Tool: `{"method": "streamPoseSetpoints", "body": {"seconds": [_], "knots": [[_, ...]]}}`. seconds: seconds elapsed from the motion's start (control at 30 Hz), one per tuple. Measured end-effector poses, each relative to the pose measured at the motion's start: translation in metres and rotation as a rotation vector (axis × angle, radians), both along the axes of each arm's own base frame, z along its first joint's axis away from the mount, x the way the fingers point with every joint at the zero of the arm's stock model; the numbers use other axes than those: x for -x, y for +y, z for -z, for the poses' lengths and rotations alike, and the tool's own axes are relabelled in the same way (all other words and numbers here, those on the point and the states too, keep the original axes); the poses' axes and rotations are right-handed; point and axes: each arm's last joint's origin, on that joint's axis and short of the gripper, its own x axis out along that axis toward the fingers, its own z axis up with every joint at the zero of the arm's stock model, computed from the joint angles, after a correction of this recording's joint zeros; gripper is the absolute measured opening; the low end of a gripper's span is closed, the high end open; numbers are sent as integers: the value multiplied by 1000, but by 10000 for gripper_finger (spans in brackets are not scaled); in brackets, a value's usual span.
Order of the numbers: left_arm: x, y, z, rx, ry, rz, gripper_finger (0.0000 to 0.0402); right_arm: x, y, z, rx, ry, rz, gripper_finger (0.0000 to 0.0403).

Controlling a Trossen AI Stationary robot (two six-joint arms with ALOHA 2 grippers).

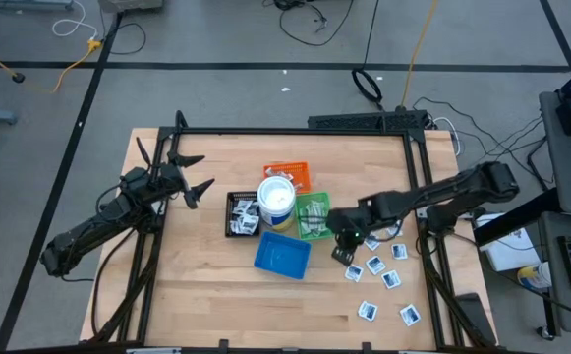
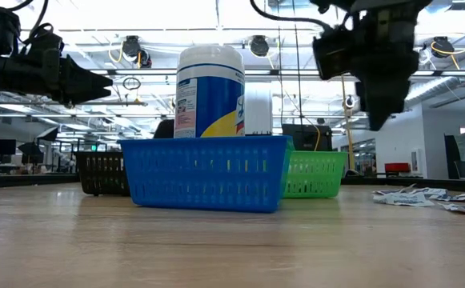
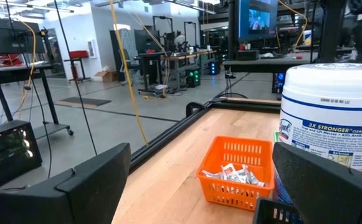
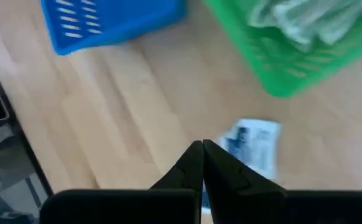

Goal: Pick & Place First Aid Supplies
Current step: Put the blue alcohol pad into the blue bin

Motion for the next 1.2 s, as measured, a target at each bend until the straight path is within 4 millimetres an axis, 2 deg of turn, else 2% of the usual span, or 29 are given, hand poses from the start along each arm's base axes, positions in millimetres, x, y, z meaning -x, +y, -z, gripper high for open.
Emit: {"method": "streamPoseSetpoints", "body": {"seconds": [0.2, 0.37, 0.53, 0.7, 0.97, 1.2], "knots": [[0, 0, 0, 0, 0, 0, 397, 2, 27, 11, -26, 86, 58, 1], [0, 0, 0, 1, 2, 0, 397, 4, 33, 11, 3, 80, 95, 1], [0, 0, 0, 1, 1, 0, 397, 7, 10, 8, 78, 117, 195, 29], [0, 0, 0, 0, 0, 0, 397, 18, -22, 6, 125, 196, 216, 96], [0, 0, 0, 0, 0, 0, 397, 38, -67, 13, 150, 214, 252, 200], [0, 0, 0, 0, 0, 0, 397, 51, -98, 15, 158, 237, 275, 239]]}}
